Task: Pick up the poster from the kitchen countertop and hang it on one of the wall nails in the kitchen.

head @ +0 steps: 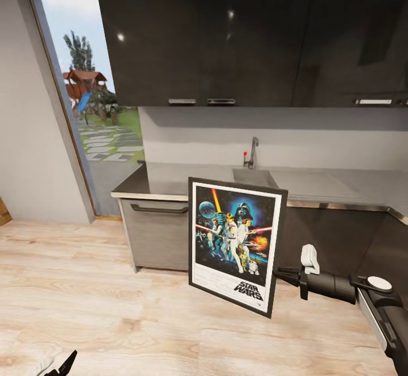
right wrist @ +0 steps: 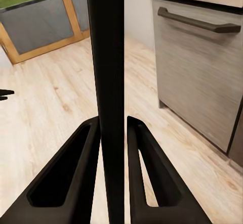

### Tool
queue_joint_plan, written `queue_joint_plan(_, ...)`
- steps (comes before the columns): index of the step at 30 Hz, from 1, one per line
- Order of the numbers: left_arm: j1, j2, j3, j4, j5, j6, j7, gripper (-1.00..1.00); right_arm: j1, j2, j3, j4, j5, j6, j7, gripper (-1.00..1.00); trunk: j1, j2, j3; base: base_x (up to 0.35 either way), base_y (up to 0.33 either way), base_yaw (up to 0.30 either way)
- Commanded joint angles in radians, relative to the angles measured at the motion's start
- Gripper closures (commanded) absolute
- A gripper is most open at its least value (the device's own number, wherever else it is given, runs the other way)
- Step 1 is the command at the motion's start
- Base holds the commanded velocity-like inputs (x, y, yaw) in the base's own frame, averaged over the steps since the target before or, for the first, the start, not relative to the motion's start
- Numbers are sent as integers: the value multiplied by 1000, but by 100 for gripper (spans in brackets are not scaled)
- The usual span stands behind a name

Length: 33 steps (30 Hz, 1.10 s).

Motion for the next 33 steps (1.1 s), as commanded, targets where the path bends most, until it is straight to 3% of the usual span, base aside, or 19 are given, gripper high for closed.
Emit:
queue_joint_plan(1, -1, 1, -6, 2, 8, -3, -4, -100, -1, 0, 0, 0, -6, 13, 6, 100, -4, 6, 2, 0, 0, 0)
queue_joint_plan(33, -1, 0, -9, 2, 7, -3, -4, -100, -1, 0, 0, -2, -6, 13, 6, 100, -126, 230, 102, 0, 0, 0)
